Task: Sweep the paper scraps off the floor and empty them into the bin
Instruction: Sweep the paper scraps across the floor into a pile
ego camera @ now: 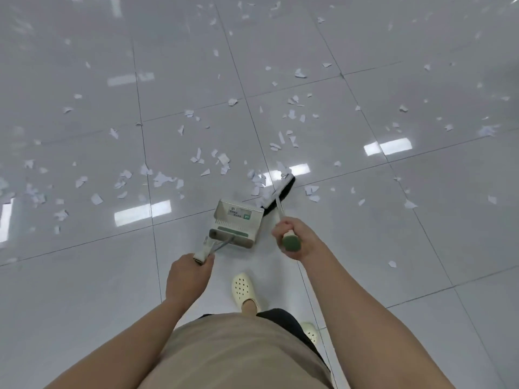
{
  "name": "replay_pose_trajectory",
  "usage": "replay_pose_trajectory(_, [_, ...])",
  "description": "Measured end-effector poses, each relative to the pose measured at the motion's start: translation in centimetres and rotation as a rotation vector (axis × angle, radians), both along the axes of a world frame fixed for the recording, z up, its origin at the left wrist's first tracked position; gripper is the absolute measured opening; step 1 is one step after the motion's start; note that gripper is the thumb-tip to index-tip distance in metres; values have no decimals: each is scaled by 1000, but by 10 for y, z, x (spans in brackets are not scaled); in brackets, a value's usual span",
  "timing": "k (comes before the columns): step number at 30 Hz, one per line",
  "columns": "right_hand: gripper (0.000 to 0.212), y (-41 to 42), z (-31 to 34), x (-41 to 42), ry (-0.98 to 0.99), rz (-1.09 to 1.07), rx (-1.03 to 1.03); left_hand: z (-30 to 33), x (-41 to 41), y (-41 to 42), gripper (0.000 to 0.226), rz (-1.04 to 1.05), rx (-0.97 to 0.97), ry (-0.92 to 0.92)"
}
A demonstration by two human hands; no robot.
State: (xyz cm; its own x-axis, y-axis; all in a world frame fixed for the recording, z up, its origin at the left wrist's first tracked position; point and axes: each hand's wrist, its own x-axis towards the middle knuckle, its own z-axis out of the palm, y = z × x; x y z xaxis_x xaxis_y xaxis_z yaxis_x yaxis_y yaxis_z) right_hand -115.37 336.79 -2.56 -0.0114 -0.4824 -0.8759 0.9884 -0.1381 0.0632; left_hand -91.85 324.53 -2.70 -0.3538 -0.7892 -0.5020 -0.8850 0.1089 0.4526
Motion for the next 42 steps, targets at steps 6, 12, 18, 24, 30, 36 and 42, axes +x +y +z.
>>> replay_pose_trajectory(6, [24, -11, -3, -30, -12, -184, -126, -3, -8, -48, 53, 32, -13, 17])
replay_pose_trajectory(12, [26, -4, 38, -15, 60, -217, -51, -13, -37, -53, 47, 72, 36, 68])
replay_pose_trajectory(18, [24, 29, 73, -11, 149, -311, 166, -20, -75, -22, 46, 8, 114, 82])
replay_pose_trajectory(24, [21, 85, 63, -29, 186, -320, 419, -23, -100, 12, 45, -134, 140, 37])
replay_pose_trajectory(30, [23, 129, 57, -63, 213, -142, 540, -24, -141, 52, 48, -223, 163, -2])
replay_pose_trajectory(36, [25, 124, 54, -119, 172, 49, 388, -10, -167, 77, 50, -166, 109, -56])
replay_pose_trajectory(42, [25, 119, 6, -197, -39, -177, 13, 4, -183, 94, 52, -9, 33, -65])
